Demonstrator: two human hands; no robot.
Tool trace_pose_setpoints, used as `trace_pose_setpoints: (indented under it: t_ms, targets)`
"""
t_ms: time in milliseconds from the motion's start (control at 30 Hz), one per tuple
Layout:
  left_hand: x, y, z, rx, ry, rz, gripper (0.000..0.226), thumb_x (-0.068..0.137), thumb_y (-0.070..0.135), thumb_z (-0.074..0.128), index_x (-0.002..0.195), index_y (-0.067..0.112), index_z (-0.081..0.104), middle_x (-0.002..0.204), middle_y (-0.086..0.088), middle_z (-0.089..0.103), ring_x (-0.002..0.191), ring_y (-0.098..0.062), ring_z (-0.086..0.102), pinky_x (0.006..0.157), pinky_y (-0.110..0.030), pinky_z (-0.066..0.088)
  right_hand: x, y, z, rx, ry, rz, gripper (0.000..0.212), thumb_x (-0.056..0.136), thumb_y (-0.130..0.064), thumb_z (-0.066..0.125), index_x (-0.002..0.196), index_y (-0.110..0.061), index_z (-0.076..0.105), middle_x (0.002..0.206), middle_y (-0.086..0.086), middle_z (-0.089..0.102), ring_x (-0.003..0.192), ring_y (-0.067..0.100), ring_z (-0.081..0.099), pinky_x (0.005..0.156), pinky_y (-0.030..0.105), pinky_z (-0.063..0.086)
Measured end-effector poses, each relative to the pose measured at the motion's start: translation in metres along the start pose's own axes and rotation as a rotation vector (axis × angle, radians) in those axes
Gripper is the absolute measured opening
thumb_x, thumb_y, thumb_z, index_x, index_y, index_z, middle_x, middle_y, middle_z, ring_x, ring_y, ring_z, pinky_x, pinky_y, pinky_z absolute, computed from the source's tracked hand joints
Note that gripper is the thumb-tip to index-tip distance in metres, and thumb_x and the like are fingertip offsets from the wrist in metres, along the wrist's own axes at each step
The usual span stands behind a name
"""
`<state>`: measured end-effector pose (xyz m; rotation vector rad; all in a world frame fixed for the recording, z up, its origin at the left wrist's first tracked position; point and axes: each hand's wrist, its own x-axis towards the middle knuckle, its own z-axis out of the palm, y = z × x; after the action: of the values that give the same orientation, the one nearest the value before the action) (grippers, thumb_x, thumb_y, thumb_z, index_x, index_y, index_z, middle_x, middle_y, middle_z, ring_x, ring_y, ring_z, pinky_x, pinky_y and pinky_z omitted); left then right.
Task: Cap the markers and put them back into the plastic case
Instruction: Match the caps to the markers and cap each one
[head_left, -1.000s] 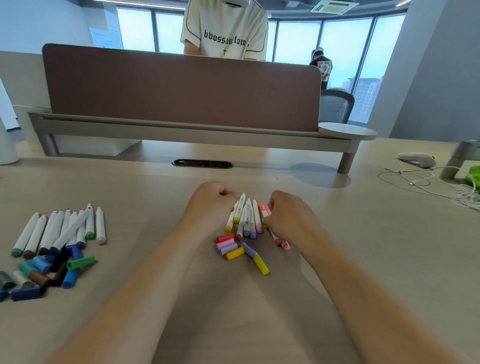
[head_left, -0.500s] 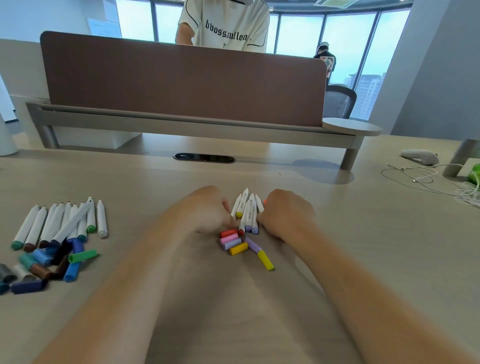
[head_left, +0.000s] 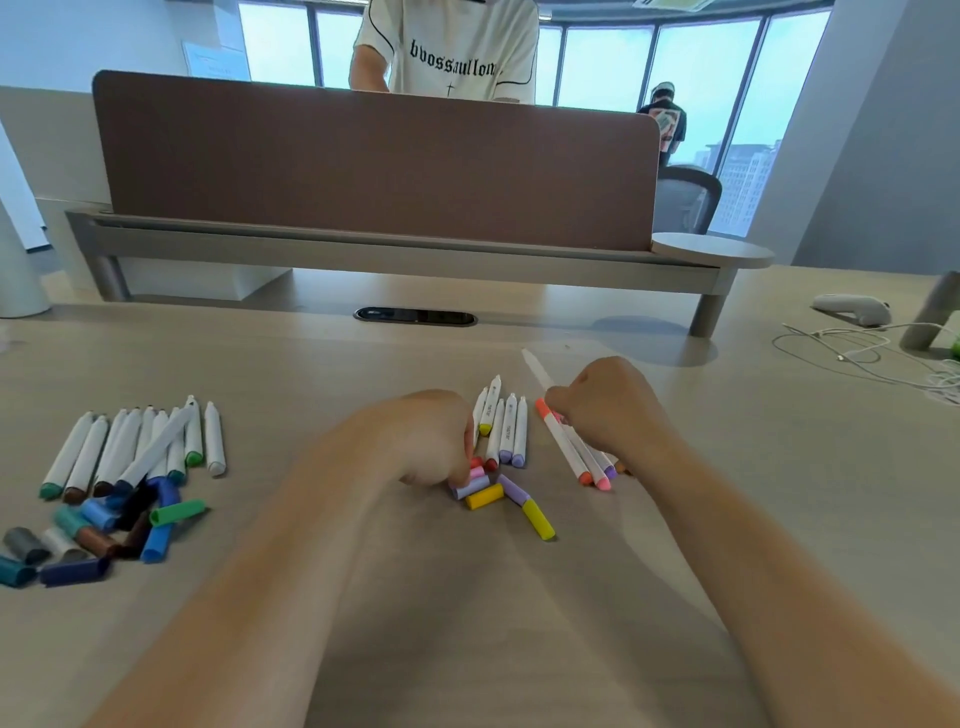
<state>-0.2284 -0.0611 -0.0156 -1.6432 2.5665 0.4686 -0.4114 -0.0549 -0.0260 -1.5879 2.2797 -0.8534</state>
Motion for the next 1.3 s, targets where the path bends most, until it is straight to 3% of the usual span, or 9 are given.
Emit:
trace_pose_setpoints:
  t_ms: [233, 333, 467, 600, 800, 900, 1033, 1200, 1300]
  targets:
    - [0.001, 0.0, 0.0, -0.007, -0.003, -0.008, 0.029, 0.088, 0.03, 0.068, 0.106, 0.007, 0.072, 0.11, -0.013, 0.068, 0.084, -0.018, 0.054, 0.072, -0.029, 0.044, -0.007, 0.001, -0.004, 0.412, -0.094, 0.006, 0.022, 0.082, -0.017, 0.063, 0.075, 0.001, 0.073, 0.064, 0.007, 0.067, 0.056, 0.012, 0.057, 0.062, 0.028, 0.049]
    - [0.003, 0.0, 0.002, 0.01, 0.003, -0.023, 0.026, 0.087, 0.028, 0.069, 0.104, 0.008, 0.073, 0.107, -0.012, 0.069, 0.084, -0.019, 0.057, 0.071, -0.031, 0.046, -0.009, 0.0, -0.005, 0.45, -0.096, -0.023, 0.018, 0.087, -0.016, 0.062, 0.079, -0.005, 0.075, 0.055, -0.005, 0.065, 0.051, 0.004, 0.055, 0.06, 0.024, 0.05]
    - [0.001, 0.003, 0.004, 0.047, -0.011, -0.046, 0.03, 0.088, 0.032, 0.067, 0.103, 0.007, 0.073, 0.085, -0.007, 0.058, 0.073, -0.018, 0.047, 0.061, -0.027, 0.037, -0.013, -0.001, -0.004, 0.482, -0.137, -0.065, 0.012, 0.09, -0.017, 0.064, 0.081, -0.019, 0.072, 0.069, 0.001, 0.068, 0.063, 0.01, 0.058, 0.059, 0.023, 0.048]
    - [-0.002, 0.006, 0.004, 0.067, -0.014, -0.052, 0.035, 0.088, 0.042, 0.067, 0.098, 0.008, 0.072, 0.079, -0.004, 0.055, 0.069, -0.017, 0.047, 0.059, -0.025, 0.037, -0.014, -0.003, -0.002, 0.475, -0.146, -0.13, 0.007, 0.089, -0.02, 0.067, 0.085, -0.025, 0.069, 0.076, 0.002, 0.07, 0.061, 0.007, 0.058, 0.055, 0.019, 0.049]
    - [-0.002, 0.011, 0.005, 0.128, -0.032, -0.051, 0.038, 0.09, 0.039, 0.064, 0.065, 0.014, 0.051, 0.064, -0.002, 0.043, 0.056, -0.014, 0.037, 0.051, -0.026, 0.031, -0.017, -0.005, -0.001, 0.471, -0.209, -0.169, 0.01, 0.088, -0.014, 0.066, 0.098, -0.013, 0.069, 0.08, 0.004, 0.069, 0.061, 0.008, 0.06, 0.058, 0.02, 0.051]
    - [-0.004, 0.008, 0.0, -0.01, 0.049, -0.031, 0.033, 0.09, 0.037, 0.064, 0.066, 0.016, 0.055, 0.065, -0.002, 0.049, 0.058, -0.015, 0.042, 0.053, -0.027, 0.034, -0.02, -0.007, -0.002, 0.45, -0.248, -0.171, 0.011, 0.083, -0.006, 0.063, 0.094, -0.009, 0.061, 0.08, 0.008, 0.069, 0.061, 0.012, 0.062, 0.052, 0.021, 0.045]
    - [-0.005, -0.002, -0.01, -0.282, 0.15, 0.002, 0.021, 0.085, 0.031, 0.066, 0.086, 0.01, 0.072, 0.086, -0.013, 0.069, 0.067, -0.018, 0.051, 0.06, -0.03, 0.04, -0.021, -0.007, -0.002, 0.374, -0.265, -0.206, 0.01, 0.079, -0.004, 0.06, 0.088, -0.007, 0.056, 0.077, 0.006, 0.068, 0.052, 0.009, 0.056, 0.049, 0.022, 0.045]
    - [-0.001, -0.012, -0.011, -0.698, 0.201, -0.028, 0.009, 0.082, 0.013, 0.07, 0.086, 0.006, 0.074, 0.064, -0.006, 0.065, 0.054, -0.016, 0.049, 0.049, -0.023, 0.041, -0.018, -0.004, -0.005, 0.295, -0.246, -0.299, 0.018, 0.094, -0.031, 0.061, 0.086, -0.016, 0.057, 0.066, 0.004, 0.067, 0.053, 0.013, 0.053, 0.058, 0.027, 0.047]
    - [0.002, -0.023, -0.01, -0.93, 0.253, -0.041, 0.007, 0.081, 0.007, 0.071, 0.086, 0.002, 0.072, 0.066, -0.011, 0.065, 0.054, -0.016, 0.047, 0.045, -0.022, 0.037, -0.018, -0.001, -0.01, 0.298, -0.282, -0.318, 0.015, 0.095, -0.031, 0.062, 0.091, -0.016, 0.063, 0.069, 0.005, 0.071, 0.057, 0.013, 0.058, 0.064, 0.03, 0.049]
